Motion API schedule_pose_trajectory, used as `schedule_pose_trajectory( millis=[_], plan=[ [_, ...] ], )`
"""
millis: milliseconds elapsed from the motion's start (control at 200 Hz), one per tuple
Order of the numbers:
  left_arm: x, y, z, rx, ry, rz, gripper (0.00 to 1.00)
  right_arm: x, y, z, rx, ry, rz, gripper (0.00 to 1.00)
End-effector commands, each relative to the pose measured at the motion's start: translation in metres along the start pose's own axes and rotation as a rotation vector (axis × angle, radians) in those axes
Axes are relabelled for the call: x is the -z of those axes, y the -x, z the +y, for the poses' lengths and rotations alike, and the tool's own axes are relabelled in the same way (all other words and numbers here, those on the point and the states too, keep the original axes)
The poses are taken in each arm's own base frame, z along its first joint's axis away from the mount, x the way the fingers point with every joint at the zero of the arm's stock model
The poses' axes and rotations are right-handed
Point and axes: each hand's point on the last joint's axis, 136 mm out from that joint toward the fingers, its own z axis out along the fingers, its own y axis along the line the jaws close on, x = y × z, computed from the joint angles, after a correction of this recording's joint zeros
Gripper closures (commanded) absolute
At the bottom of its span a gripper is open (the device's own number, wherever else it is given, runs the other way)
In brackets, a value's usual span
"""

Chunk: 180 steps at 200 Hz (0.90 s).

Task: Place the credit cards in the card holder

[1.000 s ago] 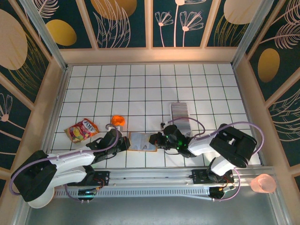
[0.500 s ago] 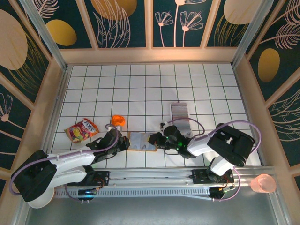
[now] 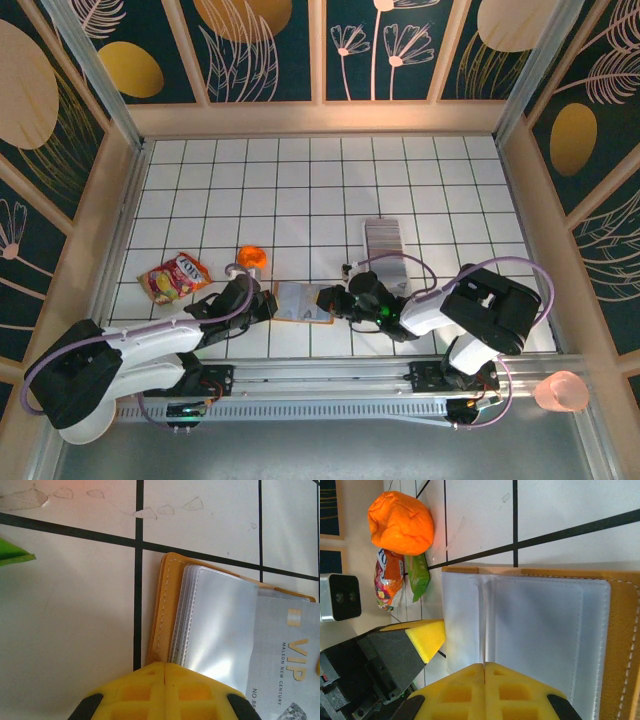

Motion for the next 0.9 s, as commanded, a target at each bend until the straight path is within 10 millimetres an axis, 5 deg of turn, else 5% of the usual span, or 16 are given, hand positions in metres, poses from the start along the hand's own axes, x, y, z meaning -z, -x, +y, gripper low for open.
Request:
schedule_pose_trajectory(
  millis=[0, 285, 896],
  plan=[
    [-0.002, -0.017, 0.015, -0.02, 0.056, 0.073, 0.99, 0.001, -0.009, -0.01, 0.021, -0.033, 0.009, 1.0],
    [-0.002, -0.017, 0.015, -0.021, 0.058, 0.073, 0.99, 0.002, -0.01, -0.026, 0.017, -0.104, -0.009, 1.0],
    [-0.003, -0.019, 0.017, -0.013, 0.06, 0.079, 0.99, 0.012, 0.0, 0.001, 0.088, 0.007, -0.088, 1.0]
  ],
)
